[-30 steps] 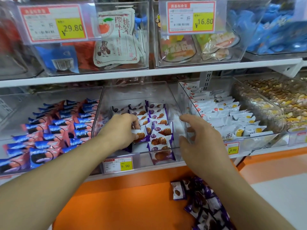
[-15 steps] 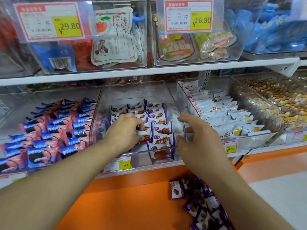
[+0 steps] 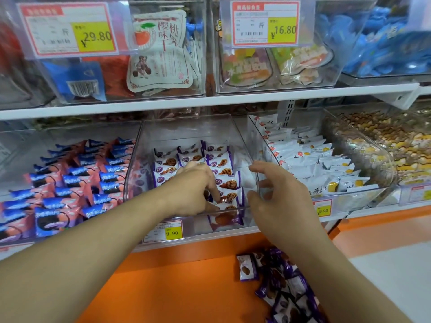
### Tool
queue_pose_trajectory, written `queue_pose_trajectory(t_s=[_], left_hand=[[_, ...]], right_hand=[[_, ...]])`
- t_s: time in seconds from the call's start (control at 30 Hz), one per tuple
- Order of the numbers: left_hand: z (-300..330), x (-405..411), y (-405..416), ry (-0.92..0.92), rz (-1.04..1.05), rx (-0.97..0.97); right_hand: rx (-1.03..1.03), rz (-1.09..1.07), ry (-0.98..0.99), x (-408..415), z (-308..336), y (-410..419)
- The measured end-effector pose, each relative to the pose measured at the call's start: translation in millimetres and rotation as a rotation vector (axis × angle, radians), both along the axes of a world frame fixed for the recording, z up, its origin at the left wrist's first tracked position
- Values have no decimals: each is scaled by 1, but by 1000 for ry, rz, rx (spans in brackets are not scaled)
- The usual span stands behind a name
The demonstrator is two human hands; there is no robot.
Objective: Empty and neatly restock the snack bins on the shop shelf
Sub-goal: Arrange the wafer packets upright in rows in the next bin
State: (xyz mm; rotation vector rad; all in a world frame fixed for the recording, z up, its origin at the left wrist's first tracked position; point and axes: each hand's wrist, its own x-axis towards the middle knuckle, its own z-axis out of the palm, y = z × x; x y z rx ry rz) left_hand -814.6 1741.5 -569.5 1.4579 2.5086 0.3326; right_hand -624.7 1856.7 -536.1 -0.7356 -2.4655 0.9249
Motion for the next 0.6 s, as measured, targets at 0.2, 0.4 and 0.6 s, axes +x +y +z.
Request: queue_pose_trajectory(t_s=[0.2,0.4,0.6], left_hand=[[1,5,13,33,1,38],[-6,8,24,3,55,117],[-12,0,19,-60,59,86]], right_hand=[[-2,-5,-3,0,1,0],[-10,1,4,0,-1,2],[5,16,-9,1,-2,4]])
